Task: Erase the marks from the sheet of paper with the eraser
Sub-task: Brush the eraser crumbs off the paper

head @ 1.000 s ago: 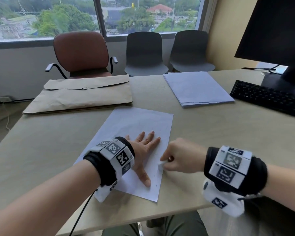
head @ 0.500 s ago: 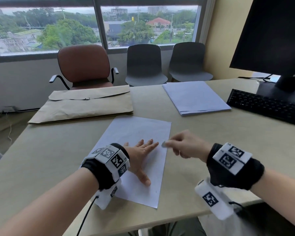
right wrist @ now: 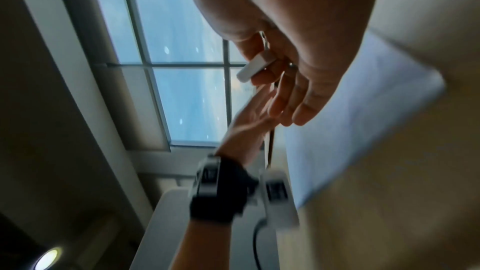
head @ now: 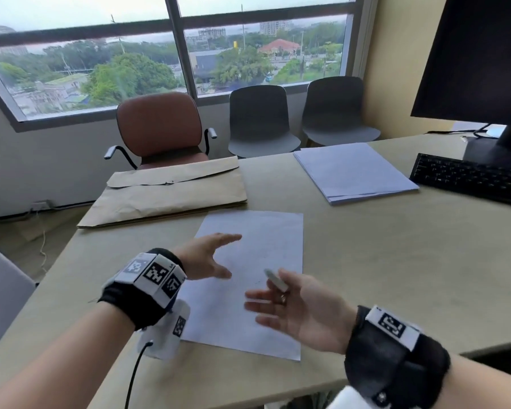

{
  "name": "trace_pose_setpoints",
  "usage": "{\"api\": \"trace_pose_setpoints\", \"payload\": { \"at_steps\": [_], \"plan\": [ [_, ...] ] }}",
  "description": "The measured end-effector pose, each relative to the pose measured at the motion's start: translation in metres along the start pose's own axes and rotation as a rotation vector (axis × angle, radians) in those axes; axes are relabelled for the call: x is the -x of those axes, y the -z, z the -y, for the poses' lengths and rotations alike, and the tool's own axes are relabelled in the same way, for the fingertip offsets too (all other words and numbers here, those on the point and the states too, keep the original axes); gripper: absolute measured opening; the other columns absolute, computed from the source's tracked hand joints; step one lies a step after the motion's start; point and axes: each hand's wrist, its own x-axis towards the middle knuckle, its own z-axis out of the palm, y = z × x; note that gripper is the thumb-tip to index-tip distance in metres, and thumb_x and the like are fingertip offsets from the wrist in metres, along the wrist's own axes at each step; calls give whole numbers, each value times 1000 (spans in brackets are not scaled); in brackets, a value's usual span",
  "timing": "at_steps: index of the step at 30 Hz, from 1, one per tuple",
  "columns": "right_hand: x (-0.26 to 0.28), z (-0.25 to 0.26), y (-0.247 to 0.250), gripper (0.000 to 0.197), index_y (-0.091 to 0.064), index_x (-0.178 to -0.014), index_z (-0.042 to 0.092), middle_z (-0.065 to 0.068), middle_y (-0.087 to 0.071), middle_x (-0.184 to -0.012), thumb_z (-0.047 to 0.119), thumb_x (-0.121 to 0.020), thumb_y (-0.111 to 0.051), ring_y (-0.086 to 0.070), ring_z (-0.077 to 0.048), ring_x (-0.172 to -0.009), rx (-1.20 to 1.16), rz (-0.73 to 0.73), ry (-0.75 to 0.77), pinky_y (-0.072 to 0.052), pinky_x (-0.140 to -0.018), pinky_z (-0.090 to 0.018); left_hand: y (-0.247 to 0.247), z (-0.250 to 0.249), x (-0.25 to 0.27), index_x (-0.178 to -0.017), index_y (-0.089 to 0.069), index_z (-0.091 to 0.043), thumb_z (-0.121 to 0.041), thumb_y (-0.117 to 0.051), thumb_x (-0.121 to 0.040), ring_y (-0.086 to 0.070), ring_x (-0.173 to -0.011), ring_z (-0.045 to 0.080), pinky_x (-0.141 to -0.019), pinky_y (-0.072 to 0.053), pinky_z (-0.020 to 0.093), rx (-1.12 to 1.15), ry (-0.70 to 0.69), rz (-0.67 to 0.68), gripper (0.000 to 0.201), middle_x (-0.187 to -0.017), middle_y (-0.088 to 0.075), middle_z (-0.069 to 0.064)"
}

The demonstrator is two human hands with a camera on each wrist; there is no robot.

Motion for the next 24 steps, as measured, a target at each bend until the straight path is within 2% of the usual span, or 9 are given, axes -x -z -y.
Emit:
{"api": "trace_pose_setpoints", "payload": {
  "at_steps": [3, 6, 9, 12, 15, 17, 19, 21, 24],
  "plan": [
    [-6, -25, -7, 36, -54, -76, 11, -11, -69, -88, 32, -98, -35, -66, -24, -84, 71, 73, -128, -49, -70, -29, -1, 2, 5, -150, 3, -31, -31, -75, -77, 7, -146, 15, -119, -7, 35, -234, 77, 231, 107, -159, 9, -4],
    [-14, -23, -6, 36, -56, -80, 10, -11, -69, -83, 31, -98, -35, -68, -21, -72, 132, 32, -159, -53, -63, -28, -6, 8, 6, -150, 8, -25, -32, -76, -76, 9, -146, 14, -118, -5, 30, -276, 98, 291, 112, -158, 16, -1],
    [-32, 13, 5, 31, -54, -78, 10, -11, -64, -70, 24, -98, -36, -65, -21, -58, 78, -277, 123, -52, -51, -25, -6, 14, 8, -150, 10, -21, -30, -75, -77, 8, -146, 11, -117, -4, 27, -239, 76, 267, 113, -158, 16, -3],
    [-40, 43, 7, 27, -52, -81, 10, -7, -54, -77, 23, -98, -37, -55, -18, -66, 27, -512, 411, -46, -60, -25, -10, 18, 7, -148, 17, -23, -28, -77, -75, 5, -146, 11, -117, -5, 28, -204, 70, 239, 119, -158, 14, -4],
    [-36, 23, -14, 30, -48, -67, 11, -9, -59, -78, 18, -95, -40, -59, -21, -68, -1, -290, 243, -48, -61, -27, -11, 24, 2, -143, 27, -32, -30, -81, -70, 0, -147, 15, -118, -15, 38, -193, 67, 233, 130, -156, 21, -2],
    [-35, -7, -33, 32, -53, -71, 11, -11, -63, -81, 22, -97, -38, -63, -21, -69, 70, -73, 34, -51, -63, -27, -12, 27, 1, -139, 31, -35, -31, -81, -70, -4, -147, 17, -117, -20, 38, -209, 66, 224, 131, -155, 24, 3],
    [-42, -28, -40, 34, -54, -76, 11, -11, -63, -82, 26, -98, -34, -63, -21, -68, 142, 13, -73, -52, -62, -26, -14, 28, 2, -140, 31, -35, -33, -78, -72, -6, -147, 19, -116, -22, 35, -226, 76, 219, 129, -156, 21, 6],
    [-54, -21, -34, 29, -50, -75, 11, -13, -62, -81, 22, -97, -35, -65, -21, -59, 80, -95, -19, -54, -53, -25, -14, 29, 4, -141, 29, -34, -34, -79, -72, -5, -147, 19, -117, -19, 35, -209, 93, 236, 128, -157, 19, 7],
    [-68, 16, -11, 22, -49, -78, 13, -9, -57, -75, 19, -96, -37, -63, -18, -52, -174, -440, 306, -51, -47, -25, -15, 33, 10, -140, 30, -36, -38, -80, -69, -4, -147, 19, -118, -18, 40, -193, 117, 253, 131, -156, 20, 4]
  ]
}}
